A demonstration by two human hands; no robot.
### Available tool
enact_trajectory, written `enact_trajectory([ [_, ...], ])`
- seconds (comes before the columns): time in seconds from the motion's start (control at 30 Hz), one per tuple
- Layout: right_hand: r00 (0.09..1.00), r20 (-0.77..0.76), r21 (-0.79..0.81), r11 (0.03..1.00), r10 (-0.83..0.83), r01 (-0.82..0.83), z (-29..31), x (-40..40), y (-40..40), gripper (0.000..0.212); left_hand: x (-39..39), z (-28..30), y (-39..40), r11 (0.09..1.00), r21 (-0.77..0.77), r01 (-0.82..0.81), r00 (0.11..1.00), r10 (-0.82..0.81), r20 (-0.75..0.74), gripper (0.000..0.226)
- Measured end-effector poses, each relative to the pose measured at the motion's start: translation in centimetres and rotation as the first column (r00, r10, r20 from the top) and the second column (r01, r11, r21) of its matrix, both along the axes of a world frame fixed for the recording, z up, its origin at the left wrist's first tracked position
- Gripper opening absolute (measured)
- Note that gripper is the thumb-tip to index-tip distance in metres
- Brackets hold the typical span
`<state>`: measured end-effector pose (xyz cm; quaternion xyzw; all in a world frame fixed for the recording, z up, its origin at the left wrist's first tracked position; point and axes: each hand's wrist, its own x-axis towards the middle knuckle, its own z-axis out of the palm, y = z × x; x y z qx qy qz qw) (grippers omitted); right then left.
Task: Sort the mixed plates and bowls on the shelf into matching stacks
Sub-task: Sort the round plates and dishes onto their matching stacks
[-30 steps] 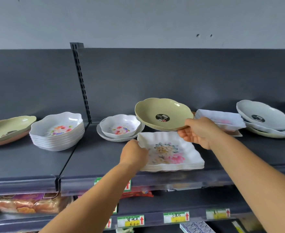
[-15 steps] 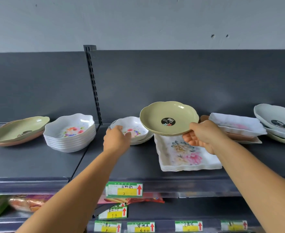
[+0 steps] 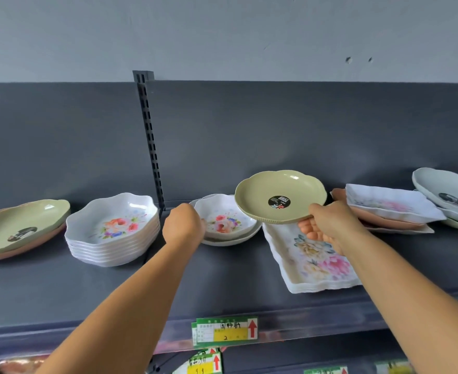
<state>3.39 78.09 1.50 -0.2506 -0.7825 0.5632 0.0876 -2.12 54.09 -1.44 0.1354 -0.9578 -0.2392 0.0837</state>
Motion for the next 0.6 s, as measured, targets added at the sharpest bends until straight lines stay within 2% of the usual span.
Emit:
enact_trajectory([
  [0.2, 1.000, -0.011, -0.041, 0.999, -0.016, 0.016, -0.2, -0.3, 0.0, 0.033, -1.0, 0.3, -0.2, 0.997, 0.078, 0.004, 1.000, -0.002, -0.027, 0.008],
  [0.3, 1.000, -0.014, -0.081, 0.997, -0.015, 0.013, -0.1, -0.1, 0.1, 0.033, -1.5, 0.3, -0.8, 0.994, 0.112, 0.009, 0.998, -0.001, -0.063, 0.022],
  [0.47, 0.999, -0.040, -0.135, 0.991, -0.008, 0.002, 0.1, 0.1, 0.4, 0.030, -1.2, 1.0, -2.1, 0.978, 0.207, 0.025, 0.980, 0.017, -0.199, 0.026],
  [0.6, 0.997, -0.071, -0.162, 0.987, -0.003, -0.008, 0.7, 0.1, 0.5, 0.030, -0.2, 2.8, -4.1, 0.971, 0.237, 0.043, 0.947, 0.036, -0.318, 0.015],
])
